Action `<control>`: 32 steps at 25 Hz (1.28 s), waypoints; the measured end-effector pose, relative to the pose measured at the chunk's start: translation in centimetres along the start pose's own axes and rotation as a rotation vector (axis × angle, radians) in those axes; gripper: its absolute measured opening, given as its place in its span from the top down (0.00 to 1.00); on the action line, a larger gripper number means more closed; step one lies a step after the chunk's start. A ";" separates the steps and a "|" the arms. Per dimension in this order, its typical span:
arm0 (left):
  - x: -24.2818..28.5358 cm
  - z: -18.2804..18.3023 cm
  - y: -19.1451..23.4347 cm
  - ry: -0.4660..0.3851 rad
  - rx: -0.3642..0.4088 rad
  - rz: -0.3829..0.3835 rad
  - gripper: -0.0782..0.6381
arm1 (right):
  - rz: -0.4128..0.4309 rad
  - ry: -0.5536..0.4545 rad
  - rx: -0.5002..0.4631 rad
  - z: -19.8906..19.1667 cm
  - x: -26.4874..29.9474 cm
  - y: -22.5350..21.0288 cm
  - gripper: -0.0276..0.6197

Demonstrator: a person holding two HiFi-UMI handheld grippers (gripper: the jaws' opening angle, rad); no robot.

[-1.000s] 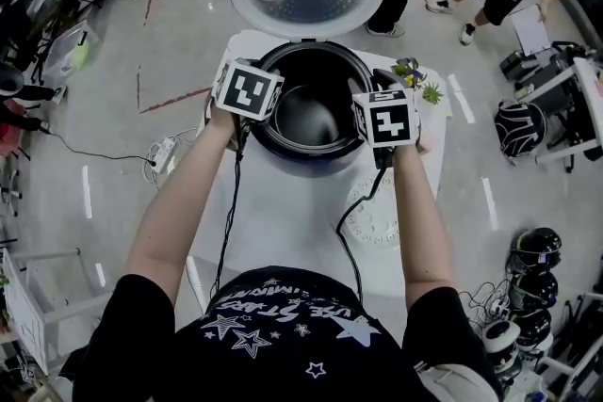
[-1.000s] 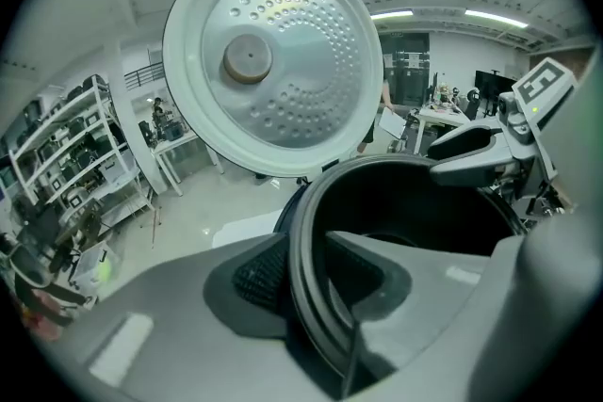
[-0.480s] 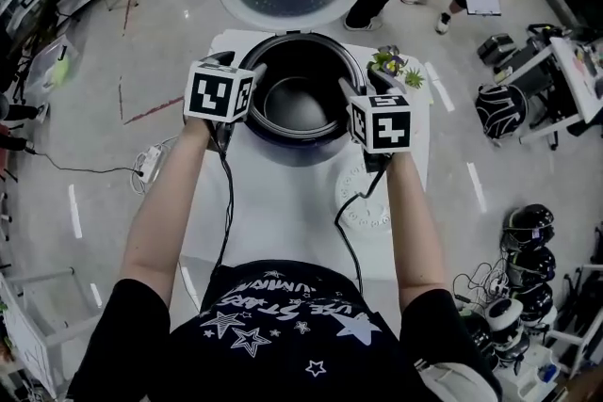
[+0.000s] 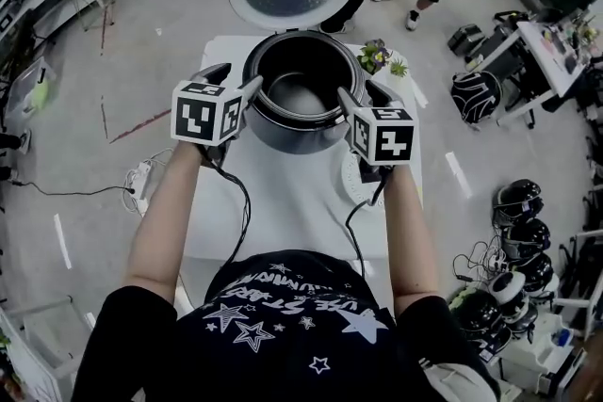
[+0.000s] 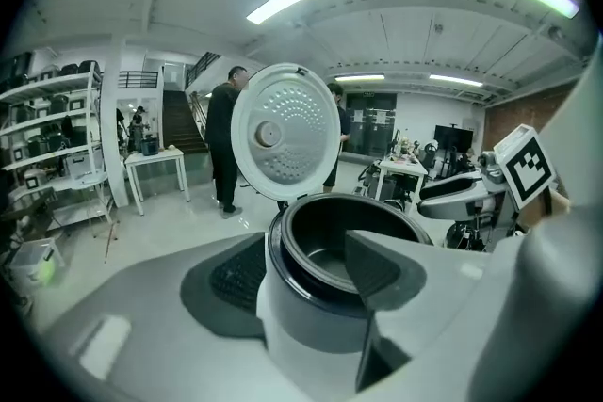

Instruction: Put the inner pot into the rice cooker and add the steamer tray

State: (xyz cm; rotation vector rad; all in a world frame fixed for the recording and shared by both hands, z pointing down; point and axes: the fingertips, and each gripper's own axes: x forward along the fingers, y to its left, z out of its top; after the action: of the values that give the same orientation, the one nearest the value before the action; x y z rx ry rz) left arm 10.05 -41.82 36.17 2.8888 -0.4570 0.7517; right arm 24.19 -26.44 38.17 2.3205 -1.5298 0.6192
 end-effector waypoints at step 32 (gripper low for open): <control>-8.4 -18.1 -9.7 0.159 -0.065 -0.324 0.88 | -0.251 0.131 0.252 -17.4 -12.9 5.6 0.61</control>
State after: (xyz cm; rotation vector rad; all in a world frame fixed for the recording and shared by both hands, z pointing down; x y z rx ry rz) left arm -2.11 -27.03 47.40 2.7162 0.0055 0.8794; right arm 11.32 -10.31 46.79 2.5427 -1.1343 0.9203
